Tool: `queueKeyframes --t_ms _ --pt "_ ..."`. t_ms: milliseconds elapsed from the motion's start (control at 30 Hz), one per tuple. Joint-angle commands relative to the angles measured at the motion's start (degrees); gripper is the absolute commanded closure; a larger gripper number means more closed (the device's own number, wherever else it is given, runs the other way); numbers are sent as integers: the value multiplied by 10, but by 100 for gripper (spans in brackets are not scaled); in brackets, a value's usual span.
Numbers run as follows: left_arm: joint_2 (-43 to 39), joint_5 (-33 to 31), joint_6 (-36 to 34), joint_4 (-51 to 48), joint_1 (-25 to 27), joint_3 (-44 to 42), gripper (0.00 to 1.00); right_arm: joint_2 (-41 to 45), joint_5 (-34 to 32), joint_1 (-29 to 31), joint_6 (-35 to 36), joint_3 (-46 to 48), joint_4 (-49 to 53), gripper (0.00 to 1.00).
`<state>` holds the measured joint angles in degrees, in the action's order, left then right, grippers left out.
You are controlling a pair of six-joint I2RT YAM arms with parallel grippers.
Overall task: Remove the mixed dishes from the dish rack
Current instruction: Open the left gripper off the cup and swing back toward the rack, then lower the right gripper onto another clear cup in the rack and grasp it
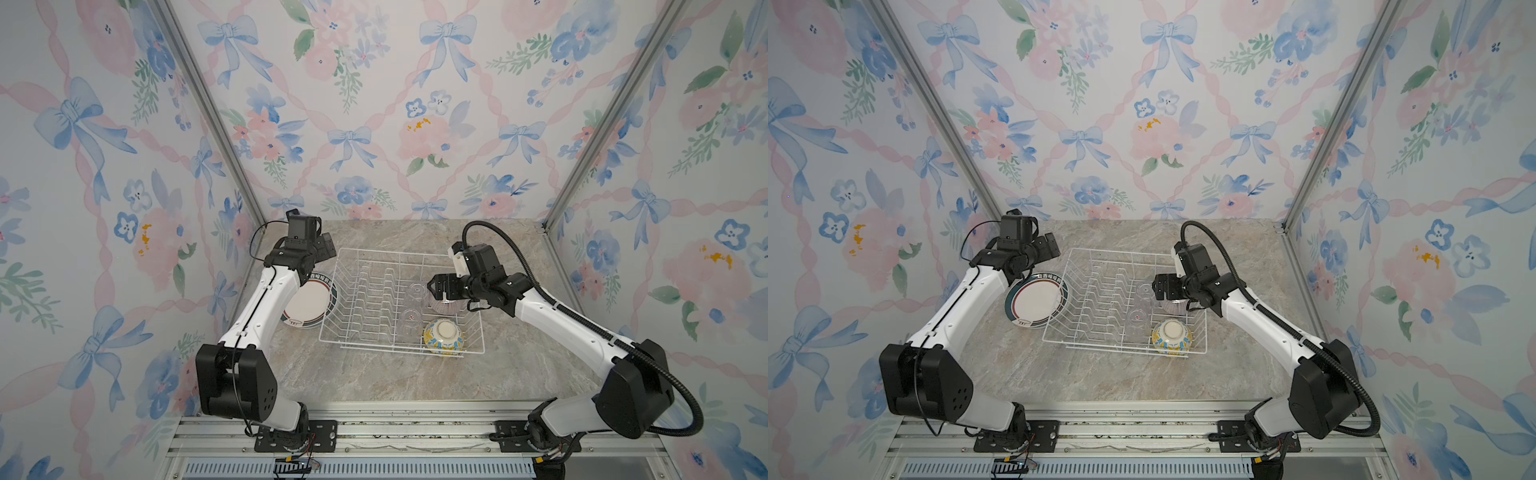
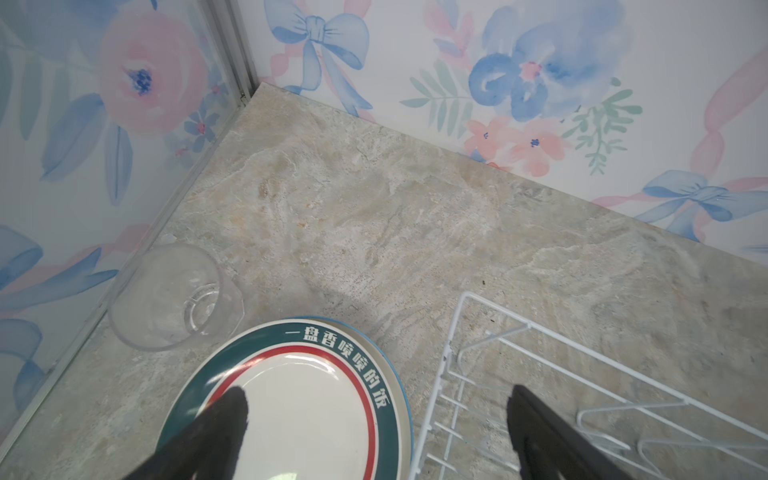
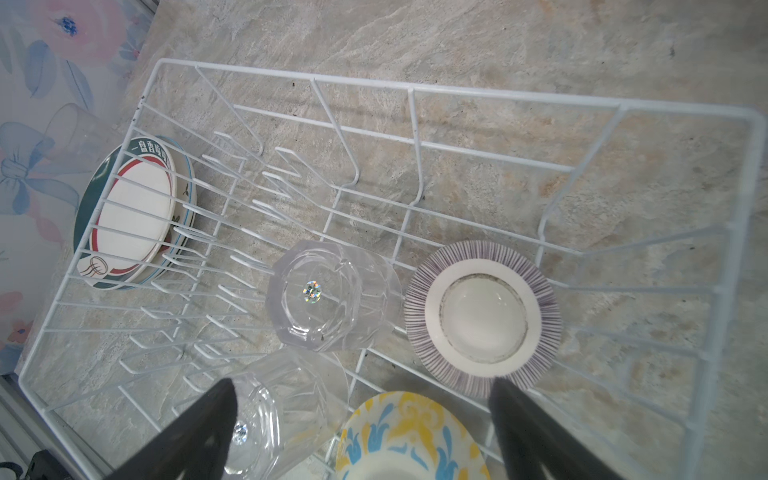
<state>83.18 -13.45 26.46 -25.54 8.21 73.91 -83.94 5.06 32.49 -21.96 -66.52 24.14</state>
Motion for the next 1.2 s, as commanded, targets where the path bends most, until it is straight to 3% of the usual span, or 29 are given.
queueKeyframes --t_ms 0,400,667,900,1167 --pt "-41 33 27 56 36 -42 2 -29 -3 22 -2 -23 32 3" --pt "-125 90 72 165 154 -171 2 -105 -47 67 -1 -87 63 2" --pt "-122 116 82 195 171 -183 2 -161 -63 72 1 -125 75 3" --pt "-125 118 84 201 177 -179 2 -182 -77 72 1 -144 71 15" --pt "-129 112 87 201 179 -187 2 -209 -81 72 5 -164 80 14"
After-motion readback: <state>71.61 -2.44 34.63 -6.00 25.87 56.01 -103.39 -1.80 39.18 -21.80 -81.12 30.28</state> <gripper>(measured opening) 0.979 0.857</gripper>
